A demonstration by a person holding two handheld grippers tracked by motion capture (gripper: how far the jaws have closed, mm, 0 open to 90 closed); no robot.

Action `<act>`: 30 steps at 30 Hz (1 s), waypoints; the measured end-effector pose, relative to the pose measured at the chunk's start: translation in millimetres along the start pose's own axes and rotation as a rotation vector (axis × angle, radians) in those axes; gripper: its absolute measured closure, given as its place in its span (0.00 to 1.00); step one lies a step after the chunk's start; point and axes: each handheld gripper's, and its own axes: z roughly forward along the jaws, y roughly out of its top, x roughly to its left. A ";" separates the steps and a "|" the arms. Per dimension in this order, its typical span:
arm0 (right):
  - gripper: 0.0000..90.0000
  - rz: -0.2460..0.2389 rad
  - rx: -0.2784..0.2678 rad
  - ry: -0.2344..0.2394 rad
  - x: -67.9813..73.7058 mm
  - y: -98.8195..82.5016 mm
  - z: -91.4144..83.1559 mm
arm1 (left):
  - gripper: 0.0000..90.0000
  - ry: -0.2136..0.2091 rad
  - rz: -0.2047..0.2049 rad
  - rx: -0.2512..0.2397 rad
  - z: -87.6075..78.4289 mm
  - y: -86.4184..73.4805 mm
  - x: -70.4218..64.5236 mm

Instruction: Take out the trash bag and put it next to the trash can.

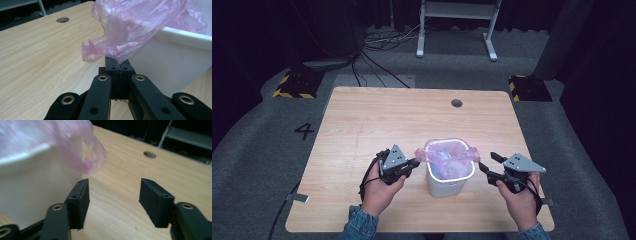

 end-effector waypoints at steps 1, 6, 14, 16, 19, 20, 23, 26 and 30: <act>0.61 0.028 0.026 0.028 -2.1 -2.7 2.6 | 0.99 -0.002 -0.001 0.000 -0.3 0.5 0.9; 0.81 0.090 0.100 0.133 -4.0 -4.6 20.6 | 0.99 -0.007 -0.014 -0.017 0.5 5.9 3.8; 0.80 0.087 0.088 0.182 -4.3 22.0 45.1 | 0.98 -0.023 -0.007 -0.022 1.9 7.5 2.5; 0.79 0.092 0.073 0.185 -6.0 29.5 48.8 | 0.98 -0.027 -0.008 -0.024 1.5 7.7 1.6; 0.78 0.100 0.050 0.171 -10.6 40.4 50.6 | 0.97 -0.035 0.000 -0.023 1.7 8.6 -0.2; 0.78 0.106 0.040 0.167 -12.4 44.0 50.0 | 0.97 -0.038 -0.001 -0.027 2.0 8.8 -1.1; 0.77 0.120 0.005 0.157 -15.2 55.7 45.0 | 0.92 -0.034 0.003 -0.037 1.8 9.4 -2.0; 0.76 0.109 -0.021 0.160 -13.5 66.0 41.1 | 0.88 -0.035 -0.009 -0.051 0.4 9.9 -2.2; 0.75 0.065 -0.055 0.177 -0.8 74.0 39.3 | 0.83 -0.021 -0.016 -0.076 -4.8 11.7 -0.2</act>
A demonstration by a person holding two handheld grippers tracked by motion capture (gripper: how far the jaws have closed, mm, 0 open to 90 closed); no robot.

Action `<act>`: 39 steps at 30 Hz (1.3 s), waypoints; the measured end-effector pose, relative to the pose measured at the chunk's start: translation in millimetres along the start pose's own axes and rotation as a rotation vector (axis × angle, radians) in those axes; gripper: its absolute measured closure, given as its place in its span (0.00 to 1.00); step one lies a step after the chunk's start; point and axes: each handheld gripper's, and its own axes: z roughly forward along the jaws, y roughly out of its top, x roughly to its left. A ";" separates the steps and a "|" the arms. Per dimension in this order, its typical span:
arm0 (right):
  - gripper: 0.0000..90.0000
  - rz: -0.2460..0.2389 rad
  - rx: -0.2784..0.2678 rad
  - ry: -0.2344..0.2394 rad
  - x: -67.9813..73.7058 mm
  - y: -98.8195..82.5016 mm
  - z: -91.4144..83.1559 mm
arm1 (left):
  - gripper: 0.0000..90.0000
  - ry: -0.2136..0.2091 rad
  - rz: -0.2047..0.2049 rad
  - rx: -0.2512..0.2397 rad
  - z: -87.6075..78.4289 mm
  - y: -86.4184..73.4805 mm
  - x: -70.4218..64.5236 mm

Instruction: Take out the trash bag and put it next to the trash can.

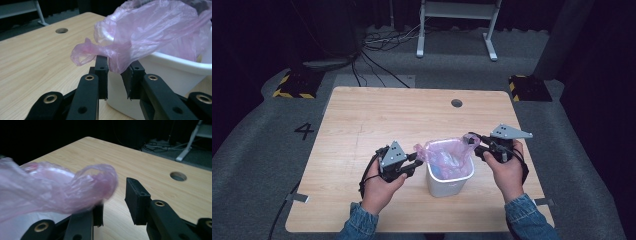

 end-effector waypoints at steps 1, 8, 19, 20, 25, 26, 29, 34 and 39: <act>0.76 -0.015 -0.012 0.012 4.6 1.8 0.3 | 0.83 -0.001 -0.001 -0.009 -1.7 1.0 0.5; 0.60 -0.081 0.001 0.139 37.3 18.7 7.5 | 0.85 -0.004 0.005 -0.061 -10.8 8.5 -3.4; 0.31 -0.176 0.117 0.250 75.4 28.1 24.5 | 0.85 -0.014 0.007 -0.099 -18.6 14.4 -10.3; 0.30 -0.186 0.129 0.246 76.9 28.3 25.9 | 0.85 -0.016 0.011 -0.099 -18.2 14.6 -11.5; 0.27 -0.215 0.212 0.213 80.8 26.0 37.9 | 0.85 -0.031 0.024 -0.113 -17.8 16.0 -15.8; 0.27 -0.217 0.222 0.211 81.1 25.5 39.9 | 0.84 -0.032 0.021 -0.116 -18.0 16.2 -16.3; 0.30 -0.202 0.258 0.223 80.0 23.7 44.1 | 0.82 -0.030 0.013 -0.124 -19.4 16.3 -15.6; 0.51 -0.166 0.331 0.207 74.5 18.5 48.7 | 0.79 -0.026 0.005 -0.117 -18.2 14.6 -14.2; 0.81 -0.185 0.344 0.186 75.0 18.1 46.6 | 0.76 -0.017 0.001 -0.119 -20.9 14.0 -12.3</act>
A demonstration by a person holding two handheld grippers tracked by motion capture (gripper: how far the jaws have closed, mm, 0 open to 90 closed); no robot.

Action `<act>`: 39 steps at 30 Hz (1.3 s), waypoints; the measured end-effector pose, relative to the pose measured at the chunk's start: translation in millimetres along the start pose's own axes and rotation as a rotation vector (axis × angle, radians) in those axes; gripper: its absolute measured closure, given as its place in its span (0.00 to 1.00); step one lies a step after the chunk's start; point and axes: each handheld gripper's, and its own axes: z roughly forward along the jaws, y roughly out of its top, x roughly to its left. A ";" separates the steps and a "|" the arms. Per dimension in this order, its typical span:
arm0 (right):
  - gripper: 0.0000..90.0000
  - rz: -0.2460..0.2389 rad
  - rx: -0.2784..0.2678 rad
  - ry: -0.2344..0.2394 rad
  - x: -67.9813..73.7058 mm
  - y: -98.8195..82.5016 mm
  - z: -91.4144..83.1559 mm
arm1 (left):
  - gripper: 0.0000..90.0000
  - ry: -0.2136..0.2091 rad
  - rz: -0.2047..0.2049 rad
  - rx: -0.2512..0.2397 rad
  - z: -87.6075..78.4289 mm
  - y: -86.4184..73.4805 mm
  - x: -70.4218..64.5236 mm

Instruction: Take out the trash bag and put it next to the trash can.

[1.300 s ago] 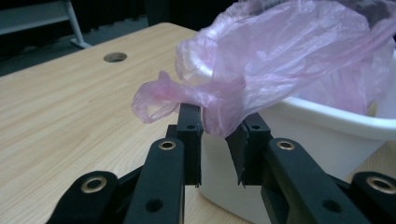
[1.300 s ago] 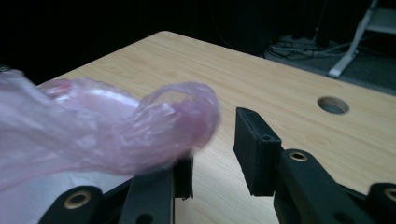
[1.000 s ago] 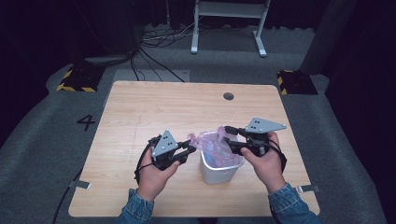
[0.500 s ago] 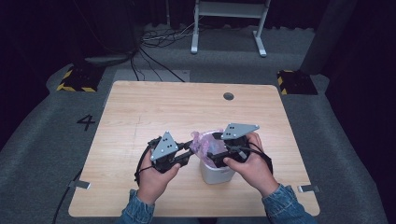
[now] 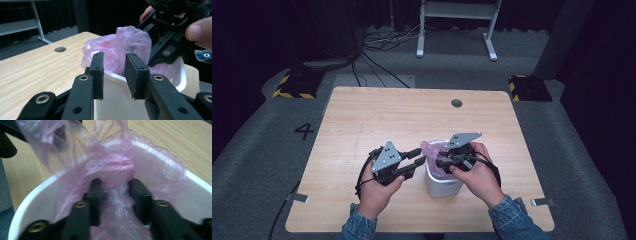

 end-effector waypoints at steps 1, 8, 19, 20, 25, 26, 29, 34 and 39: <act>0.86 -0.003 -0.002 -0.007 -0.4 0.0 -1.0 | 0.76 0.002 -0.005 -0.003 -0.7 -0.3 0.8; 0.97 -0.003 -0.053 -0.040 -1.9 -1.6 -8.4 | 0.72 0.029 -0.015 -0.003 -5.3 -2.6 4.7; 0.98 0.023 -0.174 -0.061 -6.3 -1.3 -27.3 | 0.64 0.096 -0.041 0.003 -21.9 -8.6 12.5; 0.98 0.025 -0.187 -0.064 -6.9 -1.0 -28.9 | 0.62 0.104 -0.044 0.004 -23.9 -9.3 12.8; 0.98 0.021 -0.228 -0.065 -7.3 3.2 -37.0 | 0.59 0.142 -0.054 0.016 -33.9 -14.7 15.1; 0.98 0.019 -0.235 -0.065 -7.6 4.2 -38.5 | 0.59 0.150 -0.055 0.023 -35.9 -16.3 15.9; 0.98 0.017 -0.261 -0.064 -8.0 8.8 -43.6 | 0.57 0.174 -0.062 0.039 -43.1 -22.5 18.2; 0.98 0.005 -0.294 -0.057 -7.2 15.2 -48.9 | 0.55 0.210 -0.083 0.077 -54.0 -35.5 26.2; 0.98 -0.007 -0.343 -0.056 -8.4 21.6 -56.2 | 0.52 0.245 -0.096 0.134 -63.4 -48.0 32.0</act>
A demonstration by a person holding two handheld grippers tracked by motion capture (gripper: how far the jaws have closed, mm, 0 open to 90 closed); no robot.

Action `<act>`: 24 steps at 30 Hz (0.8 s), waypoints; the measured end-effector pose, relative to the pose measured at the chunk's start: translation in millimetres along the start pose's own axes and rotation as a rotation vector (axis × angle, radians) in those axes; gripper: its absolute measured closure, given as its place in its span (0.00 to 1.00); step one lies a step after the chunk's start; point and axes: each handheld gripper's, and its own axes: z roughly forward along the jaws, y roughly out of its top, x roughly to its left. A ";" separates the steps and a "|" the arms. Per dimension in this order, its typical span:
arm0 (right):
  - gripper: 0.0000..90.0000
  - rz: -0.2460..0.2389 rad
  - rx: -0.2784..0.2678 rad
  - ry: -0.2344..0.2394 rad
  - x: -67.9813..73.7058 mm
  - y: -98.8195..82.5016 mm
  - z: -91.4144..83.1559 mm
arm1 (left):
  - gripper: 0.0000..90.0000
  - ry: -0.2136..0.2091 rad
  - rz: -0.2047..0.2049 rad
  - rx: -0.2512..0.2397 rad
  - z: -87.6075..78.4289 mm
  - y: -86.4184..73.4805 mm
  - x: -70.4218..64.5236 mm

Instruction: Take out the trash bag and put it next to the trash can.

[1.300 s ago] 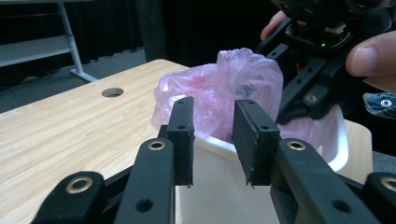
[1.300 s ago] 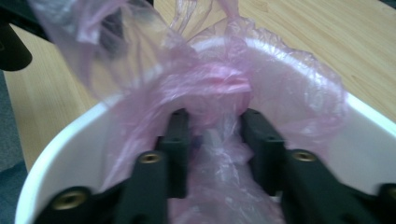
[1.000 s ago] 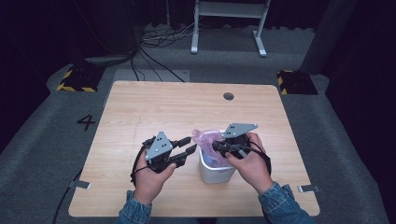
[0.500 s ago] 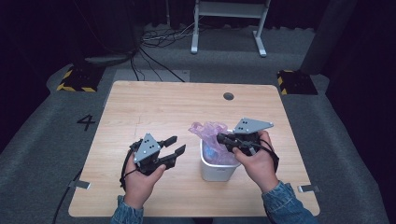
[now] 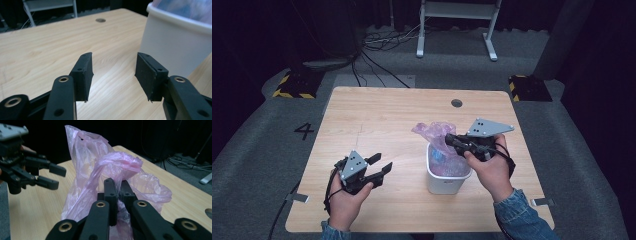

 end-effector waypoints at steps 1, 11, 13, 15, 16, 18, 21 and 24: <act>0.98 -0.001 -0.010 -0.001 -0.5 1.8 -1.0 | 0.52 0.002 -0.003 0.016 -0.5 -2.5 0.8; 0.97 -0.033 -0.054 -0.006 -1.4 23.4 -12.6 | 0.50 0.004 0.010 0.107 3.4 -18.7 2.9; 0.97 -0.038 -0.062 -0.009 -1.4 27.3 -15.0 | 0.49 0.012 0.018 0.114 1.7 -20.3 4.7; 0.97 -0.046 -0.072 -0.016 -1.5 32.4 -18.2 | 0.48 0.022 0.011 0.114 0.2 -21.7 6.0; 0.97 -0.049 -0.077 -0.018 -1.4 34.5 -19.9 | 0.47 0.022 0.002 0.114 -0.2 -22.3 6.3; 0.97 -0.058 -0.089 -0.029 -2.1 40.1 -25.0 | 0.46 0.026 0.002 0.118 -0.5 -23.2 7.3; 0.97 -0.062 -0.104 -0.041 -3.6 45.1 -31.3 | 0.45 0.021 0.004 0.137 3.5 -25.7 6.3; 0.97 -0.062 -0.121 -0.055 -5.2 49.5 -38.6 | 0.44 0.015 0.011 0.151 8.6 -28.3 5.3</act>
